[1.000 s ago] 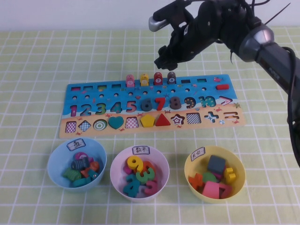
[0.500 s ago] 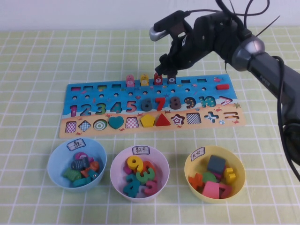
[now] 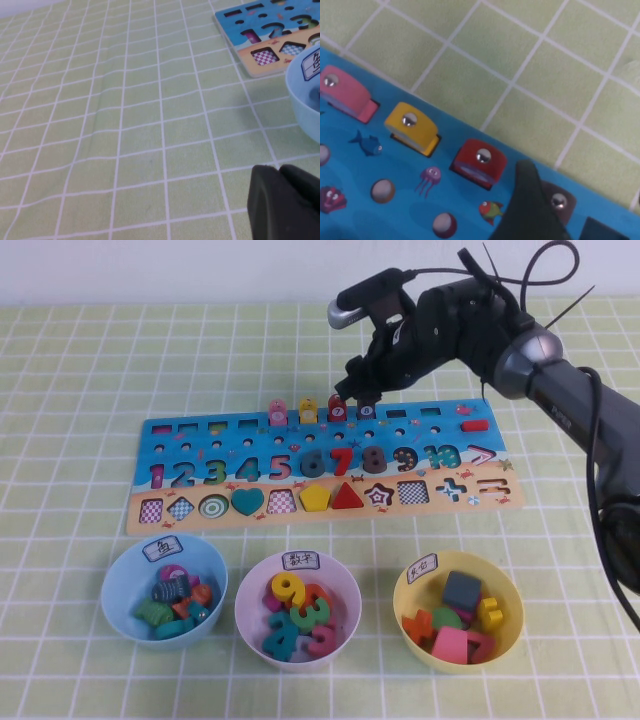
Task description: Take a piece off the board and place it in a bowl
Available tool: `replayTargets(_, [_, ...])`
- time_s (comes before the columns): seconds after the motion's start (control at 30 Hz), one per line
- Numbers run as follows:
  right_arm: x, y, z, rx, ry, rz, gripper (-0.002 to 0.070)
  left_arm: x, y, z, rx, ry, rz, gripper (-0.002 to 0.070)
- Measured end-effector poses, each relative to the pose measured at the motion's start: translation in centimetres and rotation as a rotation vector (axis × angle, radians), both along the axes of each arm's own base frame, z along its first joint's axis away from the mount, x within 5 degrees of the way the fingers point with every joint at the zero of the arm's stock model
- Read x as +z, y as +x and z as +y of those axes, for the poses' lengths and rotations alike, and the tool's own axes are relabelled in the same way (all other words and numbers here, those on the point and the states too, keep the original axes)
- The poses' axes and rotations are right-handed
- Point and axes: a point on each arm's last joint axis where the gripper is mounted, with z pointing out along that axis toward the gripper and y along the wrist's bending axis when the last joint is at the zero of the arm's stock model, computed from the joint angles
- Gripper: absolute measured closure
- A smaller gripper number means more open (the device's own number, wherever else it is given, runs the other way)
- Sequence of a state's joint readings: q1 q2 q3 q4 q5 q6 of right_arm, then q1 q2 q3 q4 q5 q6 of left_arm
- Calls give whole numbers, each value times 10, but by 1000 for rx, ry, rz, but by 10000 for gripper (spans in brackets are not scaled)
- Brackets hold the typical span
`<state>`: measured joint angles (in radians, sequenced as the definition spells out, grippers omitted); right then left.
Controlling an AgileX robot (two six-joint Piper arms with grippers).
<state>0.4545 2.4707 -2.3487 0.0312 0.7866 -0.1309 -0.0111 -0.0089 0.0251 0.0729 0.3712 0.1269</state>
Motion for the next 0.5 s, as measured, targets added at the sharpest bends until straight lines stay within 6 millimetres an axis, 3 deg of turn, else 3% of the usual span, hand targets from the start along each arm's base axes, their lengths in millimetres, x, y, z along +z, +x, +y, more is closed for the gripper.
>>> replayTargets(0.33, [-2,0,1,0,6,7,267,0,0,0,0,0,0,679])
replayTargets(0.5, [-14,1,2,-1,7,34,268,0,0,0,0,0,0,679])
